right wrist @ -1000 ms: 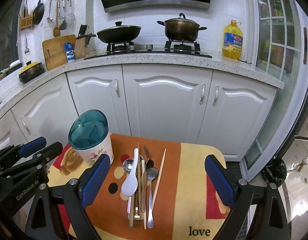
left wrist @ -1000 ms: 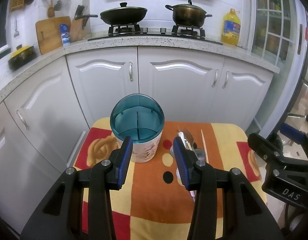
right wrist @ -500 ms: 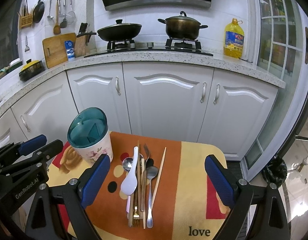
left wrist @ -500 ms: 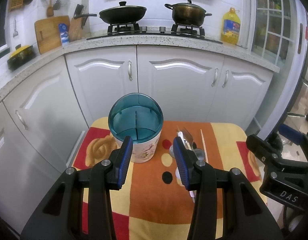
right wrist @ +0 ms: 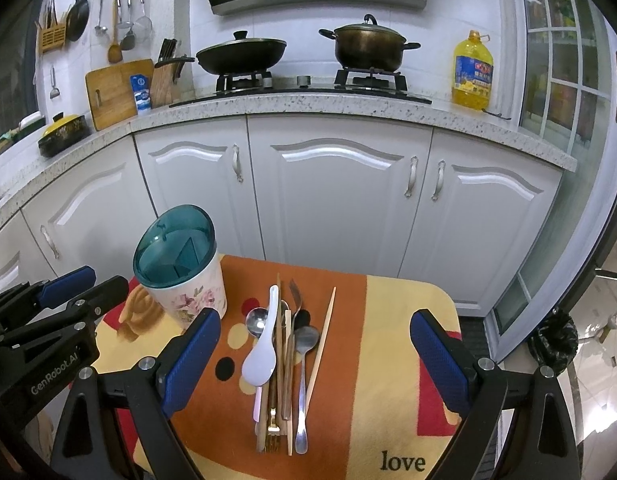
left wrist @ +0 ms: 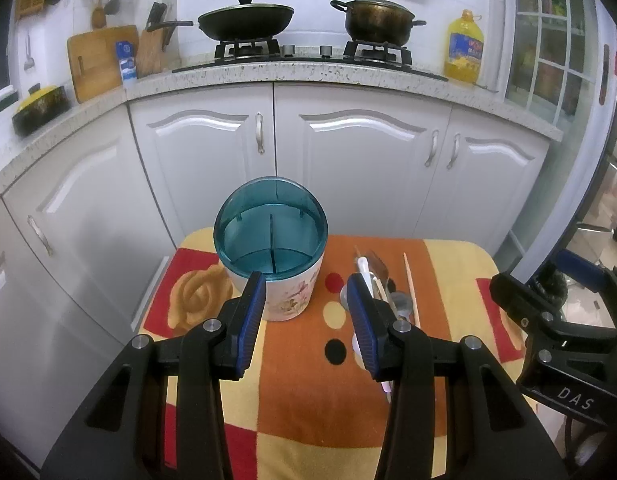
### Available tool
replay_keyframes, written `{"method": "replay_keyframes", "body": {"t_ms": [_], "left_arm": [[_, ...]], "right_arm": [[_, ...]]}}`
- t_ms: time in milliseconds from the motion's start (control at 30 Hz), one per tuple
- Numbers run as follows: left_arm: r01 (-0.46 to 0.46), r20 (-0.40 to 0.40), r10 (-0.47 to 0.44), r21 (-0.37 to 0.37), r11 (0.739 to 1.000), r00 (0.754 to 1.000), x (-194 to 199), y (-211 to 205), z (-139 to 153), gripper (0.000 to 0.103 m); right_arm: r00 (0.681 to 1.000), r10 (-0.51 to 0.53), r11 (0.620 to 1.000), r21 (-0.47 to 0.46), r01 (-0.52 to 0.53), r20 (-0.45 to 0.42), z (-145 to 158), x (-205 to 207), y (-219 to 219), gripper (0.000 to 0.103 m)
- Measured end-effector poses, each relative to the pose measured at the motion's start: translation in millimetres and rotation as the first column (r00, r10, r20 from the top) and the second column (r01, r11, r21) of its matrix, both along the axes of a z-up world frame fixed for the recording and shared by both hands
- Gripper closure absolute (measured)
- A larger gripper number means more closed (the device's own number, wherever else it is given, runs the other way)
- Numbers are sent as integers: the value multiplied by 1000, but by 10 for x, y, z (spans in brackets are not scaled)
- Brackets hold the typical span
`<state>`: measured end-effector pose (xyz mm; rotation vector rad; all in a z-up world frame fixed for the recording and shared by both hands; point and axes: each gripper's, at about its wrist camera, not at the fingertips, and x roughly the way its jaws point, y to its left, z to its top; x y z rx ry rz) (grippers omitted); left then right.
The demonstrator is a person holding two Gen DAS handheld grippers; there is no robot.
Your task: Organize utensils
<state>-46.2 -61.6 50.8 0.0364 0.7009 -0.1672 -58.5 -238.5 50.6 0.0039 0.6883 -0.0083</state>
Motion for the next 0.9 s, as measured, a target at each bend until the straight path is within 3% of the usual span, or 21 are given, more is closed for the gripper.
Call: {"method": "replay_keyframes", "body": {"t_ms": [333, 567, 667, 733, 900], "left_arm": [[-2, -20, 2, -3, 1000, 1000, 44, -3, -78, 62], [10, -78, -14, -56, 998, 997, 109, 121, -255, 62], [5, -106, -11, -54, 999, 994, 136, 143, -358, 62], [1, -123, -8, -59, 998, 992, 165, 151, -416, 62], [-1, -146, -8, -60, 998, 989, 232, 135, -530, 62]], "right_arm": [[1000, -7, 1000, 7, 7, -18, -81, 38, -35, 8], [999, 19, 999, 35, -18, -43, -244, 81, -107, 8], [996, 30, 999, 45, -27, -80, -392, 133, -136, 13], [993, 51, 997, 67, -44, -106, -506, 181, -154, 23], [983, 99, 987, 143, -77, -152, -769, 326, -185, 37]]}}
